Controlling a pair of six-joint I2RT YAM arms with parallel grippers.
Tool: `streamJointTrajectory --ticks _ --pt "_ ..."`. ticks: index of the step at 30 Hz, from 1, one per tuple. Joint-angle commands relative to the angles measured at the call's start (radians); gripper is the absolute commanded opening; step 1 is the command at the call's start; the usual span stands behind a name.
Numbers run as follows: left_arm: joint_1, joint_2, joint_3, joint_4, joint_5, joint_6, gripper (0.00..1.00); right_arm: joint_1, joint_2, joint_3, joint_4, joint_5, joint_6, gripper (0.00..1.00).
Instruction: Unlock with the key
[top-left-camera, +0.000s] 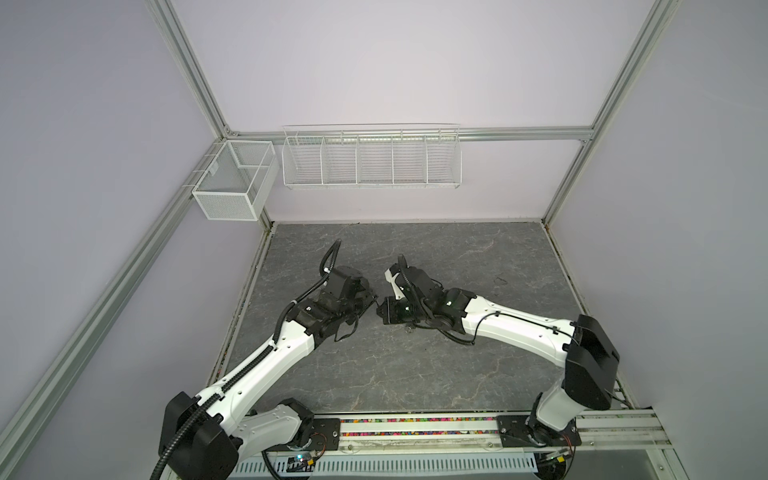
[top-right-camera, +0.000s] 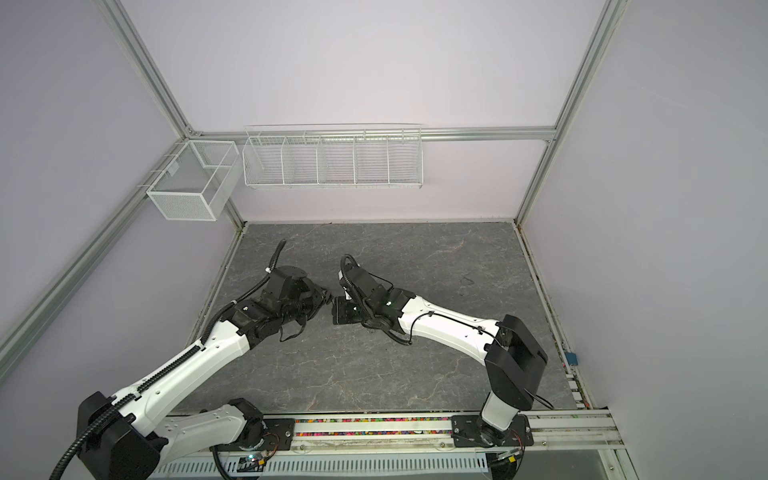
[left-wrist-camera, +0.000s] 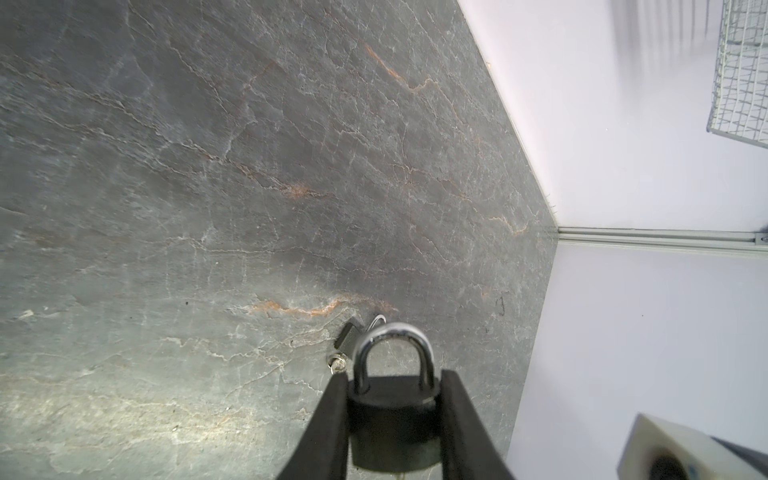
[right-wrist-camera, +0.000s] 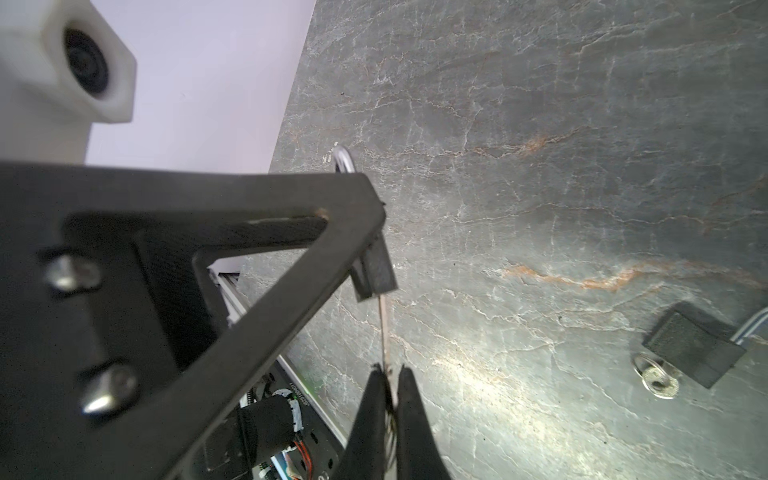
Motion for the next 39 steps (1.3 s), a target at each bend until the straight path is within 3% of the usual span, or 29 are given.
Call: streamJointTrajectory --ticks 1,5,11,17,20,25,28,32,36,39 --pt "-0.032 -0.003 -0.006 0.004 0.098 0.044 0.0 -0.035 -0.028 0.007 0.271 -0.135 0.079 0.07" --pt "-0.032 0.015 -0.004 -0.007 0.136 0.096 0.0 -0.056 -0.037 0.025 0.247 -0.143 0.075 0.07" --pt "-0.027 -0.008 -0.025 0.015 0.135 0.032 0.0 0.02 -0.023 0.122 -0.055 0.159 -0.139 0.07" --pt "-0.008 -0.033 -0.044 0.045 0.14 -0.068 0.0 0.04 -0.018 0.12 -0.14 0.262 -0.201 0.07" --pt "-0.006 -0.044 -0.041 0.069 0.147 -0.081 0.0 0.042 -0.019 0.119 -0.123 0.217 -0.205 0.07" --pt "-0.006 -0.05 -0.026 0.038 0.153 -0.034 0.0 -0.013 -0.03 0.069 0.144 -0.1 -0.058 0.07" --pt "-0.006 -0.044 -0.012 -0.003 0.151 0.024 0.0 -0.039 -0.039 0.074 0.195 -0.152 -0.008 0.07" --pt "-0.003 -0.027 0.002 -0.043 0.141 0.049 0.0 0.002 -0.029 0.179 -0.074 0.054 -0.16 0.07" --pt "0.012 -0.037 0.004 -0.031 0.13 0.02 0.0 0.039 -0.02 0.181 -0.211 0.235 -0.252 0.07" --pt "0.039 -0.042 -0.005 -0.017 0.138 -0.003 0.0 0.043 -0.032 0.161 -0.262 0.268 -0.266 0.07"
